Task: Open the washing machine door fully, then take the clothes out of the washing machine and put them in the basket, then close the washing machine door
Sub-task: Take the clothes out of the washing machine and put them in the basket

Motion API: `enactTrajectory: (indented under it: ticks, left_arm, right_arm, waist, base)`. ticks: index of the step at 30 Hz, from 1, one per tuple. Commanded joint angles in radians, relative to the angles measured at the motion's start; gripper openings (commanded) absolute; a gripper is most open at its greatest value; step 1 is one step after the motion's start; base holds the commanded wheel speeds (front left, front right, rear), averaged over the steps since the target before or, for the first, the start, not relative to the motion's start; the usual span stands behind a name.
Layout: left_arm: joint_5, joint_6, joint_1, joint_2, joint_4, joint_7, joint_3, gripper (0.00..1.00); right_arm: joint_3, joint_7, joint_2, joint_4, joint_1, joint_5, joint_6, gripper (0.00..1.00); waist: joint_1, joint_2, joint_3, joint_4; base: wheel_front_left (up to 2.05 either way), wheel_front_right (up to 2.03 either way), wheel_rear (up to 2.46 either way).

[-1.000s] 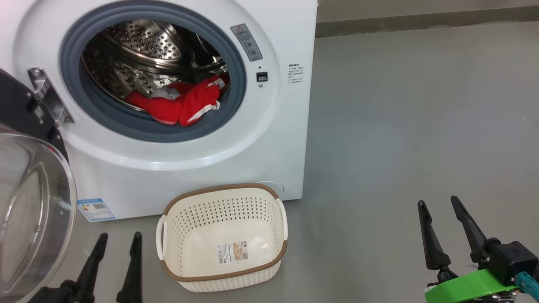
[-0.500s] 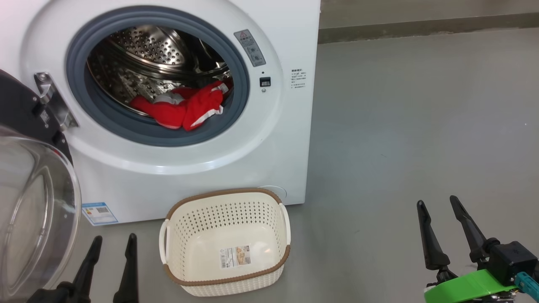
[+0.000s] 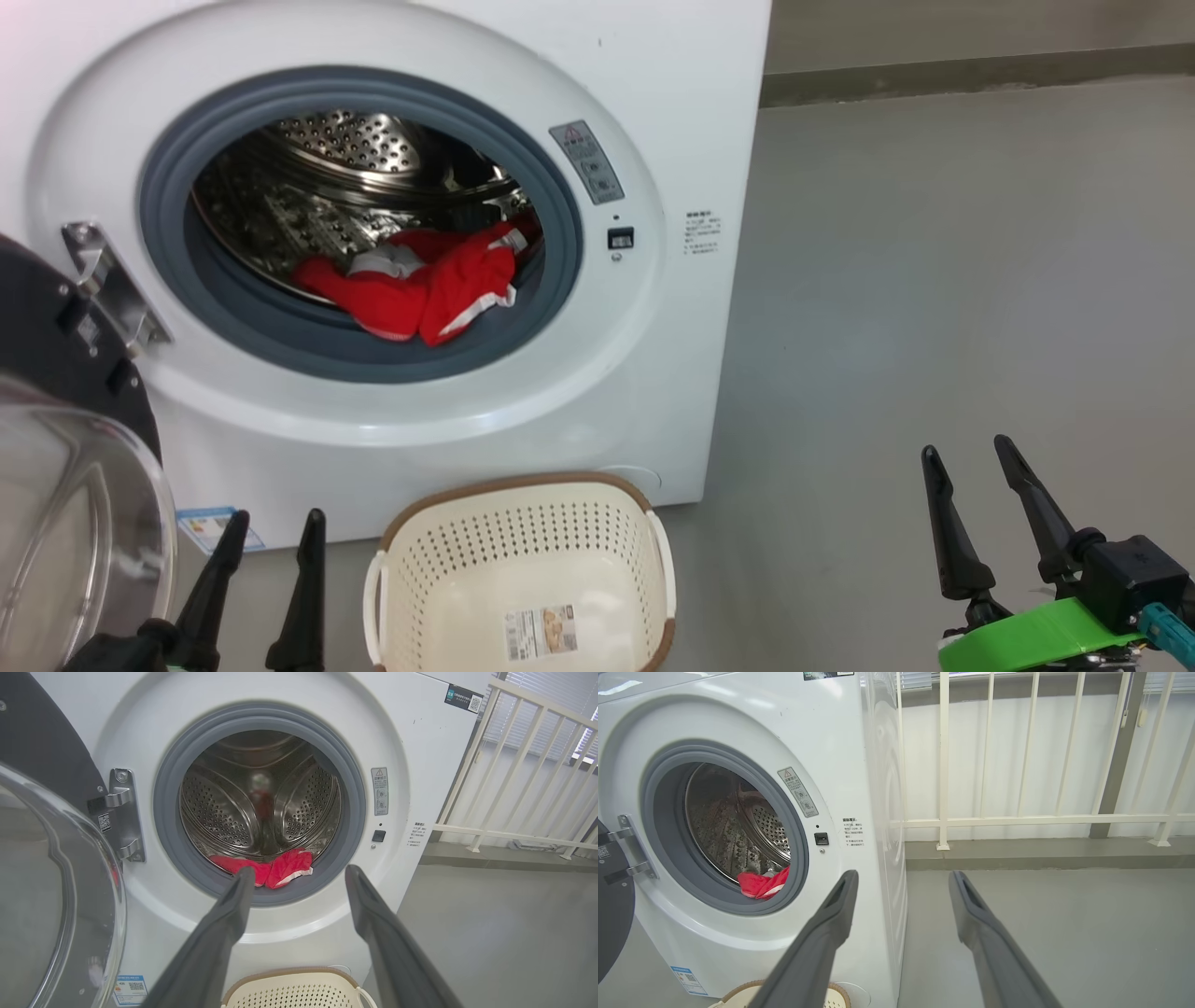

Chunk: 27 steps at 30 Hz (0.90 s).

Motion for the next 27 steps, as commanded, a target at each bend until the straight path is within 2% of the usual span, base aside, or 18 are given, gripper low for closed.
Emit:
enactTrajectory:
  ticks: [1, 8, 27]
  left_arm:
    - [-0.005, -0.002, -0.029, 0.015, -0.031, -0.005, 0.03, 1.0]
    - [0.014, 0.034, -0.029, 0.016, -0.037, -0.004, 0.034, 1.0]
    - [0.012, 0.04, -0.052, 0.022, -0.006, -0.011, 0.017, 1.0]
  right_arm:
    - [0.021, -0.006, -0.012, -0.024, -0.021, 0.003, 0.006, 1.0]
    - [0.022, -0.006, -0.012, -0.02, -0.026, 0.006, 0.006, 1.0]
    - [0.025, -0.006, -0.012, -0.03, -0.024, -0.007, 0.006, 1.0]
  waist:
    - [0.0, 0.0, 0.002, 0.001]
    - [0.0, 0.0, 0.01, 0.008]
    - [0.0, 0.0, 0.039, 0.037]
  base:
    - [1.38, -1.38, 0.0]
    - [0.83, -0.83, 0.0]
    - [0.02, -0.02, 0.0]
